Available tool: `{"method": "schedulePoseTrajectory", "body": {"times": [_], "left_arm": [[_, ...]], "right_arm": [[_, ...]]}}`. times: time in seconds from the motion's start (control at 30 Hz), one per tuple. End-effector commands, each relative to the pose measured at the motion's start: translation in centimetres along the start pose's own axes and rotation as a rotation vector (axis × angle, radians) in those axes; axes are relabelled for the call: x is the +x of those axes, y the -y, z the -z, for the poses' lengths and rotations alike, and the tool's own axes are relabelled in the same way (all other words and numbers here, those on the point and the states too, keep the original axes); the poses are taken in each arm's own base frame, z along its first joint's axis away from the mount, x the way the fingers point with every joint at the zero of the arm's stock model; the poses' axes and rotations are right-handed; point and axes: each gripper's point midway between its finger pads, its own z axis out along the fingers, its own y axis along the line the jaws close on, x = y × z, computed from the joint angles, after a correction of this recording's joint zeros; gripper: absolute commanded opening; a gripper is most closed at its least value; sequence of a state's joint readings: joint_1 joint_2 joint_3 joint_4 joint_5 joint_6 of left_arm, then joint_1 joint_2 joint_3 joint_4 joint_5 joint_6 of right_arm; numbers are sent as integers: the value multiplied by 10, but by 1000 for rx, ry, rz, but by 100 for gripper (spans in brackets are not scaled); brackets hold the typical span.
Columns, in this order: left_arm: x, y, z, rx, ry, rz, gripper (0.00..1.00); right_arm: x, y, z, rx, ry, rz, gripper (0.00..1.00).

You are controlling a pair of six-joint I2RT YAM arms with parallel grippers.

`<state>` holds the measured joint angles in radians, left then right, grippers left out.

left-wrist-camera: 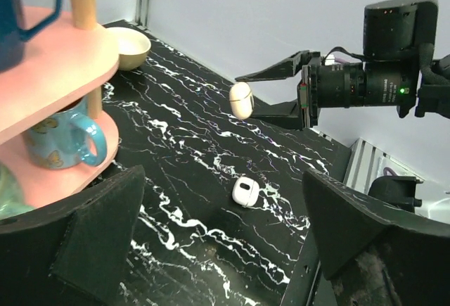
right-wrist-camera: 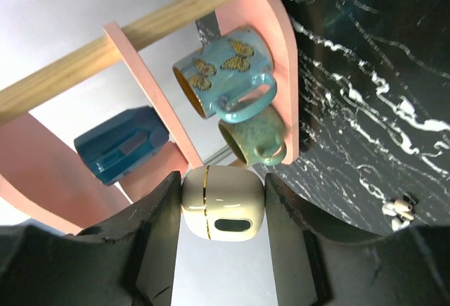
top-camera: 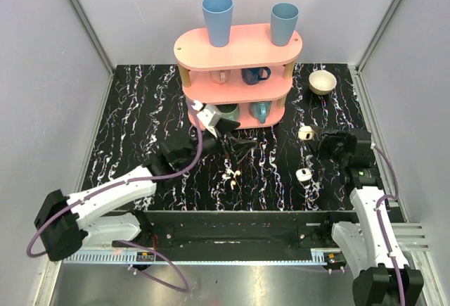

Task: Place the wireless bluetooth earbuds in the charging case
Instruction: Pass from the right arm to the left

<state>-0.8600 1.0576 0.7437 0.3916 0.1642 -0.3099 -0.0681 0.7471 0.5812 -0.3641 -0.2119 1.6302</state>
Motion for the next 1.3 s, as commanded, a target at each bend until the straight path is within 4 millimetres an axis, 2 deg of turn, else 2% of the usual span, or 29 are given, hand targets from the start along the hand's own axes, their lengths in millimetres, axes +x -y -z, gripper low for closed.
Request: {"method": "schedulePoseTrajectory", "body": {"times": [0.0,0.23,0.33,0.37,0.4,0.5,0.67,0.93,1.27], "left_arm": [[-33,13,-28,4,197,-51,99],[-32,20,-51,1,266,-60,99],[-35,29,-61,37,308,-43,97],[-30,31,-67,51,302,-35,93],[-34,35,-71,63,311,-11,91],[-32,38,-81,77,318,15,87],[-30,48,-93,134,322,44,92],[-14,63,-115,229,273,106,92],[-10,67,-129,253,249,132,91]], "right_arm": [[29,-42,13,-111,-100,-26,0],[33,-55,25,-159,-109,-56,0],[37,-59,26,-161,-128,-51,0],[38,-61,27,-166,-131,-50,0],[39,-62,27,-170,-135,-50,0],[42,-64,29,-177,-152,-46,0],[45,-67,33,-187,-169,-43,0],[49,-71,37,-198,-180,-18,0],[54,-83,43,-234,-201,24,0]]}}
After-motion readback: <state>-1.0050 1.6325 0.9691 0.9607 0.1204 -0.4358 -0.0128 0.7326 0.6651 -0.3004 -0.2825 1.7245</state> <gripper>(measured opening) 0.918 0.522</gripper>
